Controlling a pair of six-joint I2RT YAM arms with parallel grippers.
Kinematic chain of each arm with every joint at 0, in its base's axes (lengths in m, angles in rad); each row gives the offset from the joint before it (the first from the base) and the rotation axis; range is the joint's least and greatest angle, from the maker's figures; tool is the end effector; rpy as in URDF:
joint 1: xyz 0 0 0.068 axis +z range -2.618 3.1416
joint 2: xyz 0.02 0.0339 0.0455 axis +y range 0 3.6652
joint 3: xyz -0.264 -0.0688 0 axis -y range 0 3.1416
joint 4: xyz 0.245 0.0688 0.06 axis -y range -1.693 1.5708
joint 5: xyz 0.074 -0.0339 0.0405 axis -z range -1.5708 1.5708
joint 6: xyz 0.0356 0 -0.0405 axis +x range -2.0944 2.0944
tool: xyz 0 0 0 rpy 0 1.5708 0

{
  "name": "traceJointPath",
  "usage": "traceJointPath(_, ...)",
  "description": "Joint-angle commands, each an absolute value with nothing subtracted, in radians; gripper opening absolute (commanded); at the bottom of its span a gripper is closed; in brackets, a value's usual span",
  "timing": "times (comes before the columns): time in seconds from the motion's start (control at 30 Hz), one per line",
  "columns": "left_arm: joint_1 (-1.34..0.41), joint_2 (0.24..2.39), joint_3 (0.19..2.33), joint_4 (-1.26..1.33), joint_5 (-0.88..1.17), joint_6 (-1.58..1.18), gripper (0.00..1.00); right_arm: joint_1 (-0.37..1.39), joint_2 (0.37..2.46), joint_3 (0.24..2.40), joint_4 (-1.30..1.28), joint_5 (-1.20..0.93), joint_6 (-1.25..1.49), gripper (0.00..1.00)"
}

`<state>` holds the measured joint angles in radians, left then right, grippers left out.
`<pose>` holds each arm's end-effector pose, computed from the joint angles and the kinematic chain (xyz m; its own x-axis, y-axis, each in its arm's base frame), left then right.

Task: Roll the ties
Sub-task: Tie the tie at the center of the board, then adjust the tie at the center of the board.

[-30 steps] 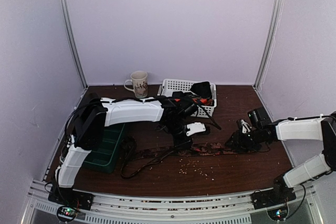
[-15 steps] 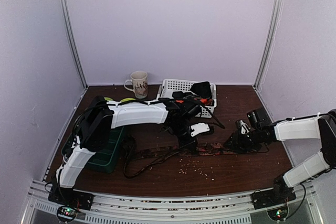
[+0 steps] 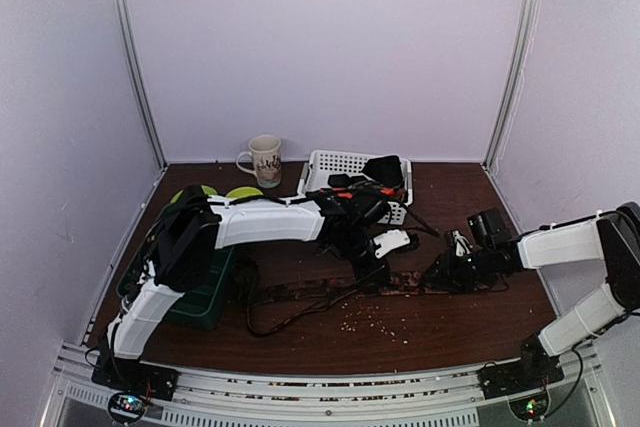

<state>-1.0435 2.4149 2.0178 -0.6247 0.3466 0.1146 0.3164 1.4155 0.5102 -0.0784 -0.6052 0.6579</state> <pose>0.2525 -0.4576 0.1578 -0.3233 0.7689 -0.5515 0.9452 0.2337 -0.2282 0.2169 0.0923 0.1327 -0.9657 0.2130 -0.1487 0.0443 0.6992 0.7135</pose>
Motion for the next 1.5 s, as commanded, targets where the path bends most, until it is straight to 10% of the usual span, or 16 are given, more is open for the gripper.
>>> traceJointPath(0.0,-1.049,2.455,2.022,-0.562,0.374,0.088,0.0,0.329,1.444,0.53,-0.059,-0.612,0.667,0.37)
traceJointPath(0.93,-1.052,2.546,2.109,-0.429,0.484,-0.014,0.01,0.339,1.499,0.57,-0.106,-0.532,0.646,0.21)
traceJointPath(1.23,-1.042,2.389,1.983,-0.406,0.403,0.004,0.44,0.318,1.498,0.608,-0.302,-0.383,0.51,0.17)
traceJointPath(1.47,-0.989,2.212,1.763,-0.372,0.371,0.007,0.5,0.297,1.491,0.702,-0.377,-0.4,0.456,0.19)
